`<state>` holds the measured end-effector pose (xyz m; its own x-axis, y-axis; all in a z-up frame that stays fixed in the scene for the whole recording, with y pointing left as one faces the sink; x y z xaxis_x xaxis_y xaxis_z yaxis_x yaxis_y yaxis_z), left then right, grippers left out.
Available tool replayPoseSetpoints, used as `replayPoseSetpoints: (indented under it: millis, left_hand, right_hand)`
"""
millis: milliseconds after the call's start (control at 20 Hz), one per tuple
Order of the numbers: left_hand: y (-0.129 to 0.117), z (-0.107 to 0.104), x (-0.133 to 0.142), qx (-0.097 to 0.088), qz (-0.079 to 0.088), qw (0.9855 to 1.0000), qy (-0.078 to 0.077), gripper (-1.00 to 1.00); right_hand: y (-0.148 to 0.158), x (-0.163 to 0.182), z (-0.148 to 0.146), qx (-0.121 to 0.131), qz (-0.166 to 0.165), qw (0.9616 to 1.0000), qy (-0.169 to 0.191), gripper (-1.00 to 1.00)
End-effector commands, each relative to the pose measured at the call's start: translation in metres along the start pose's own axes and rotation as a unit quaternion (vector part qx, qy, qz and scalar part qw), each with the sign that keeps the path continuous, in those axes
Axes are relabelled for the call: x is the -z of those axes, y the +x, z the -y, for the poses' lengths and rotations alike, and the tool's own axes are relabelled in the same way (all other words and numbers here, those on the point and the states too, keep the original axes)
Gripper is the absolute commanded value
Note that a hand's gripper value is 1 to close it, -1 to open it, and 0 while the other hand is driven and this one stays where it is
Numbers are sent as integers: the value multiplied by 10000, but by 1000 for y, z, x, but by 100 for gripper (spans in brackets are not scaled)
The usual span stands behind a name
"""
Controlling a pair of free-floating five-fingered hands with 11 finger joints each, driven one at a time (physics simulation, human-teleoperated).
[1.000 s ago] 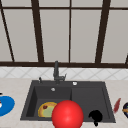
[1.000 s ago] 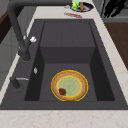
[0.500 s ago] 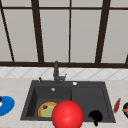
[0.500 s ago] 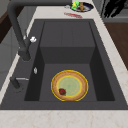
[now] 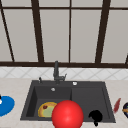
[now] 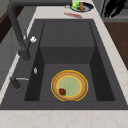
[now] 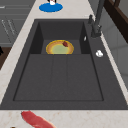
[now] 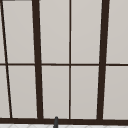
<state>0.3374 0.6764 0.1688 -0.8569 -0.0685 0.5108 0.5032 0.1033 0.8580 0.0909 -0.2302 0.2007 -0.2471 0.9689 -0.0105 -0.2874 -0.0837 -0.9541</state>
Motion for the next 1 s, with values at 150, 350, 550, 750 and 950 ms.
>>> replayPoseSetpoints:
  millis: [150,350,550,750,950]
  left_hand:
    - [9,-34,12,-352,185,9991,-156,100]
    - [17,-43,32,-393,-52,9991,-171,100]
    - [23,-47,55,-327,-159,9992,-153,100]
    - [30,-52,81,-310,-167,9993,-146,100]
    - [36,-57,107,-308,-185,9992,-161,100]
  right_hand:
    - [0,0,0,0,0,10000,0,0]
    - [0,0,0,0,0,10000,0,0]
    - [0,0,0,0,0,10000,0,0]
    - [0,0,0,0,0,10000,0,0]
    - [0,0,0,0,0,10000,0,0]
